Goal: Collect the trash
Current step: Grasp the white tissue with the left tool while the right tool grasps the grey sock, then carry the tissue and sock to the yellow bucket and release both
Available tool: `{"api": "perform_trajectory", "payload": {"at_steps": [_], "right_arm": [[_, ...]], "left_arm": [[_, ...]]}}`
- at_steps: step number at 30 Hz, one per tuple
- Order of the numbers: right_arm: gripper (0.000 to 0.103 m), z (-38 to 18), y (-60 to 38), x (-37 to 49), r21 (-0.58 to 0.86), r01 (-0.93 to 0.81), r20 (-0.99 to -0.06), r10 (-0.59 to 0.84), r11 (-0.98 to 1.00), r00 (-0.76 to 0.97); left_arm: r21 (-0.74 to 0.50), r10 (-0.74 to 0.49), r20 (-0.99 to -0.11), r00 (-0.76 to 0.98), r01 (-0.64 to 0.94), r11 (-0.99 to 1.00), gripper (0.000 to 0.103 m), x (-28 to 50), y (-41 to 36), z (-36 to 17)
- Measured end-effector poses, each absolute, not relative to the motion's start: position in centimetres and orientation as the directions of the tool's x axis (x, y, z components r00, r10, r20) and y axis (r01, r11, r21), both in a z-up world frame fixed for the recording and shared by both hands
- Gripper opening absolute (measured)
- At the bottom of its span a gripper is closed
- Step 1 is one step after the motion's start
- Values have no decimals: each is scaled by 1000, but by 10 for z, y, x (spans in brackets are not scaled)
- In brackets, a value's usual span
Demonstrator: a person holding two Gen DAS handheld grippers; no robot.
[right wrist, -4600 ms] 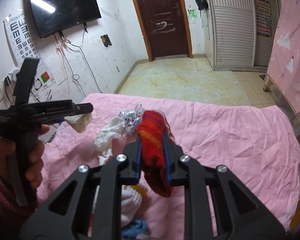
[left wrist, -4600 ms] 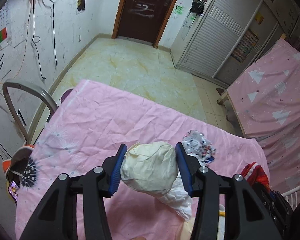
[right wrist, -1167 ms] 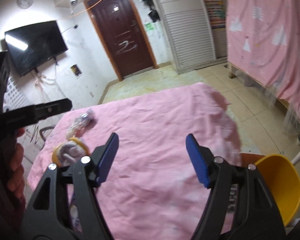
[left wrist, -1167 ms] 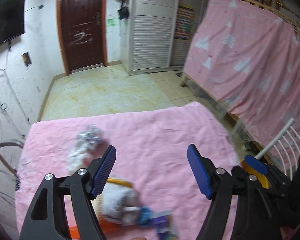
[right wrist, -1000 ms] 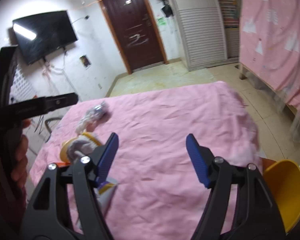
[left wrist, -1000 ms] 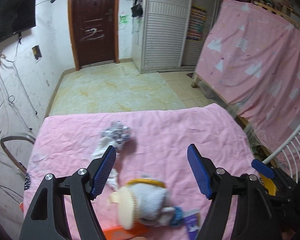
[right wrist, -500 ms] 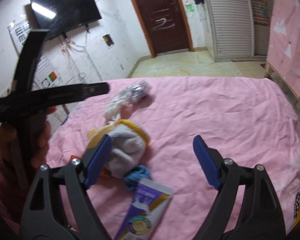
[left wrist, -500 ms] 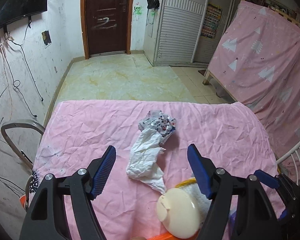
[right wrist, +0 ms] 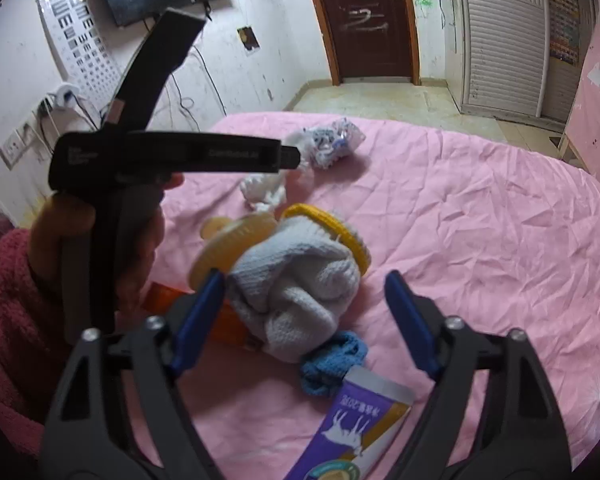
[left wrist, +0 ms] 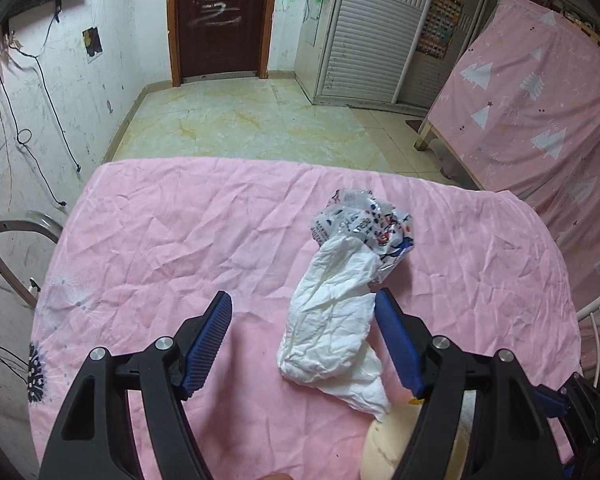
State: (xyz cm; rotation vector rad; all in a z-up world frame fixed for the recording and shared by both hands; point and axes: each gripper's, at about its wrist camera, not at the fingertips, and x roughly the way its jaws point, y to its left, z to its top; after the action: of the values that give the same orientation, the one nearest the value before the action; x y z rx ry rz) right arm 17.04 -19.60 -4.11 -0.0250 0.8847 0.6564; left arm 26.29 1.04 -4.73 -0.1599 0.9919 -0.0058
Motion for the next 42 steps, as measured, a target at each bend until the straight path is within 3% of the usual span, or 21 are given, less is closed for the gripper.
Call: {"api": "perform_trajectory", "payload": {"at_steps": [2,7,10,12,15,25,42], "right_arm": [[61,-43,-195,173,252,-547,-725,530,798,439],[49,-42,-192,173,249,-567,-712,545,785,442],[42,-39,-196,175,265,-557,-692,558,787,458],[38,-35,-201,175,274,-549,-680,562,790,470],[34,-29,-210,175,280,-533,-661,563,799,496],[25,-14,-229,168,303,-519,-615,580,799,534],[25,28,-319,140,340,-414,-483,534,845,694]], "left_arm": [[-144,-85,-837,541,-67,987,65,266,10,-53],[-141,-94,-842,532,-49,989,64,268,6,-59],[-119,-90,-843,531,-21,993,47,267,-1,-59],[-101,-81,-843,532,-8,995,31,267,-4,-60],[-97,-78,-841,536,-8,995,24,264,-5,-57],[-114,-64,-797,601,-44,993,23,245,2,-18],[-88,-119,-705,699,80,993,23,203,-70,57]]}}
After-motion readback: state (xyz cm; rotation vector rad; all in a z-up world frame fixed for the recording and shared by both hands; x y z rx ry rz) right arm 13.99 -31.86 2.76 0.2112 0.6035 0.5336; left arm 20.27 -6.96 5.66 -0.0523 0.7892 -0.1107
